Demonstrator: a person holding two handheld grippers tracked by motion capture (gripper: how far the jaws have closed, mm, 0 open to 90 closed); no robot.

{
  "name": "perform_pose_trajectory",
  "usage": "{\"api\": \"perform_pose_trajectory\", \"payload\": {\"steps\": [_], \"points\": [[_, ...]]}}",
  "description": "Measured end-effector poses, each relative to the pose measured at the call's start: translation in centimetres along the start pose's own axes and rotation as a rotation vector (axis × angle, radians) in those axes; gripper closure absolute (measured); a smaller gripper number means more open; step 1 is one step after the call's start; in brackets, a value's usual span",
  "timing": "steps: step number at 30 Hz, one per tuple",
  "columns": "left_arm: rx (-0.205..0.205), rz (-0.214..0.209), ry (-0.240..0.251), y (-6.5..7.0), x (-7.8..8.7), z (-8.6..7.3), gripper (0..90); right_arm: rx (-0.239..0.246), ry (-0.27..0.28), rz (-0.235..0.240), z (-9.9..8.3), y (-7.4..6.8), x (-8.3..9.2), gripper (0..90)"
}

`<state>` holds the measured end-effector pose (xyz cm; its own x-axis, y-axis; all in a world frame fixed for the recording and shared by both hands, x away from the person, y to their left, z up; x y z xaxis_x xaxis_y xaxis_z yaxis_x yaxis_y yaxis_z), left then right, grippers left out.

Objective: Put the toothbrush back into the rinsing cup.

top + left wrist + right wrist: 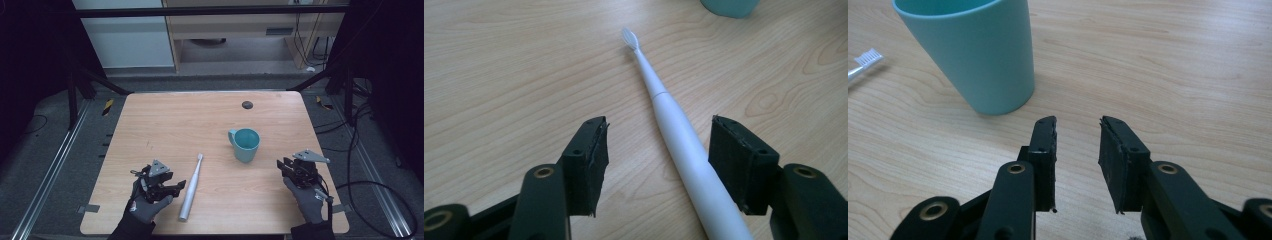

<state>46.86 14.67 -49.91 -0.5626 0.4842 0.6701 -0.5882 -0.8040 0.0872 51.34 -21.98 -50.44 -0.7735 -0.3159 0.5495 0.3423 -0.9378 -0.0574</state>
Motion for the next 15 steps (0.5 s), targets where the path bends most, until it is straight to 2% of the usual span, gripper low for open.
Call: {"api": "perform_pose_trajectory", "payload": {"steps": [7, 15], "points": [[-0.024, -0.014, -0.029, 1.2, -0.6, 0.1, 36.7, 0.013, 0.002, 0.003, 0.2, -0.2, 0.0, 66.1], [-0.045, -0.025, -0.098, 2.0, -1.7, -0.5, 35.6, 0.014, -0.003, 0.006, 0.2, -0.2, 0.0, 66.1]]}}
Point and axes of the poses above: each handheld gripper's, and its own axes: x roughly backward along the jaws, z roughly out of its top, y roughly to its right, the point moved 8 cm from there along -x, roughly forward along the jaws, and after that the axes turned 1 degree about y, right-handed, at the moved point
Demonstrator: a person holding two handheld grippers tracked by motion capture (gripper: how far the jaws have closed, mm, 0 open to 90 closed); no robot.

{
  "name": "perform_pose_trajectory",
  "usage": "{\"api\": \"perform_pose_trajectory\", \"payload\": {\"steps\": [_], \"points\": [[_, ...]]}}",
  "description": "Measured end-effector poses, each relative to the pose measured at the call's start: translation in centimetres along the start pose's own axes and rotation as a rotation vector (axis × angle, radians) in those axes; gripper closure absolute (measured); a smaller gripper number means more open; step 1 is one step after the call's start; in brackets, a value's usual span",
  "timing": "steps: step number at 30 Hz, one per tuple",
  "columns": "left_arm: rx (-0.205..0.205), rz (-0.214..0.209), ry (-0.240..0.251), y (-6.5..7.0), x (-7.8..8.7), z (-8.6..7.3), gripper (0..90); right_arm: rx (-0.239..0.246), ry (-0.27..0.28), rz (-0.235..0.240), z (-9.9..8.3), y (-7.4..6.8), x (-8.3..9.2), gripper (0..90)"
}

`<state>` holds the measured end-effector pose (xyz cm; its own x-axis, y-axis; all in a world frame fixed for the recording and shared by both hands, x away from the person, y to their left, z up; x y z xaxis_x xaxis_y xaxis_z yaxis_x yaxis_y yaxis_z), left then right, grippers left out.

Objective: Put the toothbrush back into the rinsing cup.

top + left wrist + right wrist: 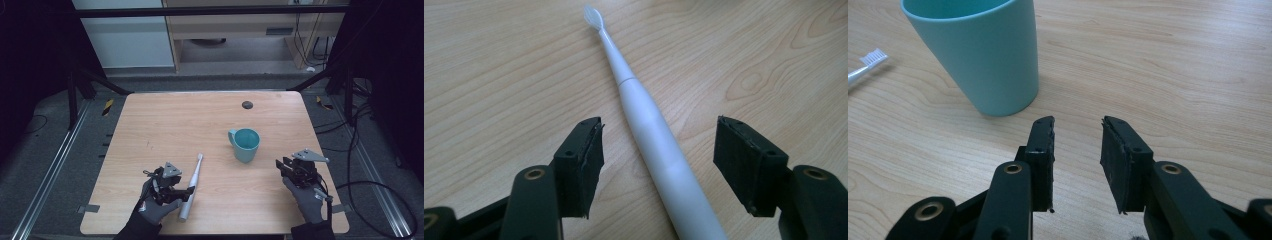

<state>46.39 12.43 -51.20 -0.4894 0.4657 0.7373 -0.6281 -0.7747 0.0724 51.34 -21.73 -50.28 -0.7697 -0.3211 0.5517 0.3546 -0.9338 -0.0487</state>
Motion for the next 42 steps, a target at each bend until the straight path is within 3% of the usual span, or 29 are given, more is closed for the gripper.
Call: {"api": "perform_pose_trajectory", "payload": {"steps": [7, 21, 33, 42], "points": [[0.014, 0.009, -0.048, 0.0, -1.1, -0.3, 35.7, -0.001, -0.011, 0.000, -0.1, -0.1, -0.2, 66.4], [0.038, 0.004, -0.144, 0.1, -2.5, -1.1, 48.2, 0.008, -0.029, 0.009, -0.3, -0.3, -0.4, 67.8], [0.069, -0.027, -0.185, 0.3, -2.9, -1.2, 56.9, 0.003, -0.042, 0.017, -0.4, -0.4, -0.4, 68.5], [0.060, -0.030, -0.216, 0.1, -3.2, -1.4, 64.5, 0.006, -0.041, 0.017, -0.4, -0.4, -0.4, 69.3]]}}
Point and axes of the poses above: each handheld gripper's, and its own axes: x roughly backward along the jaws, z roughly out of its top, y roughly to its right, the point moved 8 cm from there along -x, roughly forward along the jaws, and after that the axes turned 1 degree about y, right-handed, at the moved point
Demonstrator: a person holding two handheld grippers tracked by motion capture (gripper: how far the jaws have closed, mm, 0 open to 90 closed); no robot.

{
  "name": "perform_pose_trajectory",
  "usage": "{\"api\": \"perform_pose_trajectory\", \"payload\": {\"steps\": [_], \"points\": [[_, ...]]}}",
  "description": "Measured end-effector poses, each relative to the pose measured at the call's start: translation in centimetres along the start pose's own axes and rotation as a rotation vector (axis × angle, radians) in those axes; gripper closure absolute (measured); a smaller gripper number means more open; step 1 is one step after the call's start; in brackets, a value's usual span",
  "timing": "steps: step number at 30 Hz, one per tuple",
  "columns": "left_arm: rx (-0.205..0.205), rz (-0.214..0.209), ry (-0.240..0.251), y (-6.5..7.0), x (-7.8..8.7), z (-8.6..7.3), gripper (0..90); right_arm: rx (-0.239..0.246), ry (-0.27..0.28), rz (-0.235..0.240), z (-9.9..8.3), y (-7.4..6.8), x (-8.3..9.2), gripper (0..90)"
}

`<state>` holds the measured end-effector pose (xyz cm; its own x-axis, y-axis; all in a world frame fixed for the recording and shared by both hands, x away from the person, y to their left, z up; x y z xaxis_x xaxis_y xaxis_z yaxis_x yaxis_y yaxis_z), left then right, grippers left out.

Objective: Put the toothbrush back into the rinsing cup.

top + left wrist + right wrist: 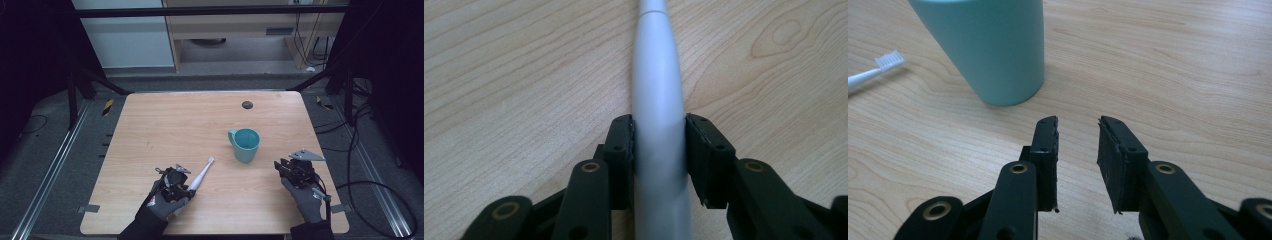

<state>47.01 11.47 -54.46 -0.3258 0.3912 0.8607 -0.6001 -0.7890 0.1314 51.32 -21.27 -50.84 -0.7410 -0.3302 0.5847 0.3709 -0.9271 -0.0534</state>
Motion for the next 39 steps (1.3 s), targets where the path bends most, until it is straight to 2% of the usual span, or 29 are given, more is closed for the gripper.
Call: {"api": "perform_pose_trajectory", "payload": {"steps": [8, 20, 27, 30, 33, 35, 39], "points": [[-0.034, 0.011, -0.035, 0.0, -0.1, 0.2, 65.2, 0.004, 0.001, -0.002, 0.0, 0.0, 0.0, 69.7], [-0.080, -0.002, -0.127, -0.2, -0.1, 0.7, 65.6, 0.003, -0.001, -0.004, -0.1, 0.1, 0.0, 69.7], [-0.094, -0.010, -0.155, -0.3, -0.1, 0.8, 65.9, -0.002, 0.000, -0.001, 0.0, 0.2, 0.0, 69.8], [-0.098, -0.012, -0.148, -0.5, 0.0, 0.8, 65.9, -0.009, 0.000, -0.001, -0.1, 0.2, 0.0, 70.0], [-0.087, -0.021, -0.115, -0.8, 0.7, 0.9, 66.0, -0.006, 0.001, -0.004, -0.1, 0.3, 0.1, 70.1], [-0.078, -0.019, -0.083, -1.0, 1.4, 1.3, 65.9, -0.008, 0.003, -0.006, -0.1, 0.5, 0.1, 70.0], [-0.051, -0.006, 0.019, -1.7, 3.7, 2.8, 65.9, -0.012, 0.005, -0.009, -0.1, 0.5, 0.2, 69.5]]}}
Point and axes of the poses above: each handheld gripper's, and its own axes: x roughly backward along the jaws, z roughly out of its top, y roughly to its right, the point moved 8 cm from there along -x, roughly forward along the jaws, and after that the axes turned 1 degree about y, right-handed, at the moved point
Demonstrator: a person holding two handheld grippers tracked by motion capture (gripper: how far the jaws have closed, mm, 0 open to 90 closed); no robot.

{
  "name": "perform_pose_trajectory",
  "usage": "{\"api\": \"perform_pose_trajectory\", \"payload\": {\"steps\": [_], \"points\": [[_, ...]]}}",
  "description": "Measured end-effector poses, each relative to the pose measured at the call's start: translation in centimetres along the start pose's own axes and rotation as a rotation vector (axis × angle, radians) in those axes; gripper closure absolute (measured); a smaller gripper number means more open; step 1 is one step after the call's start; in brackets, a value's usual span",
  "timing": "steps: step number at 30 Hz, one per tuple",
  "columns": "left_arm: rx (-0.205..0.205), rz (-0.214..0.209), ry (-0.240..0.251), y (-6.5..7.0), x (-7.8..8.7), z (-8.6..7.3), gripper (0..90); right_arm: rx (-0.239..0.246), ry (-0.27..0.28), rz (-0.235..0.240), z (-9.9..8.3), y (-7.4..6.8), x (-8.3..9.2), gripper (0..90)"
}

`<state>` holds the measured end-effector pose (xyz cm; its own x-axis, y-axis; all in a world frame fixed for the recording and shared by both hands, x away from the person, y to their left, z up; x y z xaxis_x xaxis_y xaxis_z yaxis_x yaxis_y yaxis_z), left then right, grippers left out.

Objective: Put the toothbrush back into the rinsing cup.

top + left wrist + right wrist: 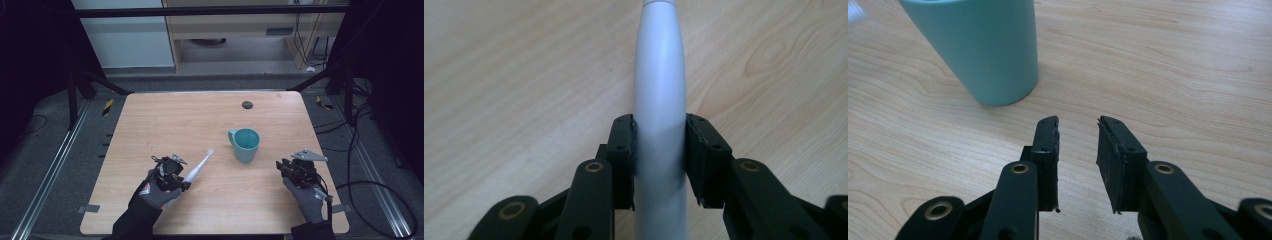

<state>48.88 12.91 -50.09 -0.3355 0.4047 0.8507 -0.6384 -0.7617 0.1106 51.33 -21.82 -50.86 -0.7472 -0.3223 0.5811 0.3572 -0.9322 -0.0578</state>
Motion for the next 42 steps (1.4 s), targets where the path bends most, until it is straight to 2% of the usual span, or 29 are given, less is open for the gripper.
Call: {"api": "perform_pose_trajectory", "payload": {"steps": [4, 7, 10, 15, 17, 22, 24, 29, 33, 37, 42], "points": [[0.022, 0.014, 0.100, -0.6, 1.8, 1.8, 65.9, -0.002, 0.001, -0.004, -0.1, 0.0, 0.0, 67.6], [0.043, 0.027, 0.193, -0.8, 2.9, 3.7, 65.9, -0.007, 0.005, -0.010, -0.1, 0.1, 0.0, 65.8], [0.055, 0.038, 0.259, -1.1, 3.6, 5.4, 65.9, -0.007, 0.012, -0.016, -0.1, 0.3, 0.0, 64.4], [0.089, 0.047, 0.368, -1.5, 4.1, 8.2, 65.9, -0.020, 0.012, -0.018, -0.1, 0.2, 0.0, 61.4], [0.097, 0.046, 0.414, -1.4, 4.2, 9.5, 65.9, -0.007, 0.014, -0.024, -0.1, 0.3, -0.1, 60.2], [0.107, 0.061, 0.492, -1.3, 3.6, 12.1, 65.9, -0.011, 0.017, -0.033, -0.2, 0.5, -0.2, 58.4], [0.112, 0.058, 0.509, -1.2, 3.4, 12.9, 65.9, -0.013, 0.021, -0.034, -0.2, 0.6, -0.2, 58.0], [0.104, 0.102, 0.543, -0.7, 2.7, 14.9, 65.9, -0.007, 0.026, -0.042, -0.2, 0.6, -0.3, 56.2], [0.112, 0.114, 0.585, -0.2, 2.3, 16.4, 65.9, 0.002, 0.021, -0.042, -0.4, 0.5, -0.6, 55.6], [0.116, 0.117, 0.614, 0.7, 1.7, 17.8, 65.9, 0.006, 0.027, -0.046, -0.4, 0.6, -0.7, 55.2], [0.127, 0.093, 0.637, 1.9, 1.0, 19.6, 65.9, 0.004, 0.034, -0.049, -0.4, 0.8, -0.6, 54.3]]}}
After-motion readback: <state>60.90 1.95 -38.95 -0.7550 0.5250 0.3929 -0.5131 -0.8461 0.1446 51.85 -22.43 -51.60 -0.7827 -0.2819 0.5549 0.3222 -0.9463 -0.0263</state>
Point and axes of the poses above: each handheld gripper's, and its own axes: x roughly backward along the jaws, z roughly out of its top, y roughly to its right, the point moved 8 cm from there along -x, roughly forward along the jaws, and after that the axes turned 1 degree about y, right-handed, at the moved point
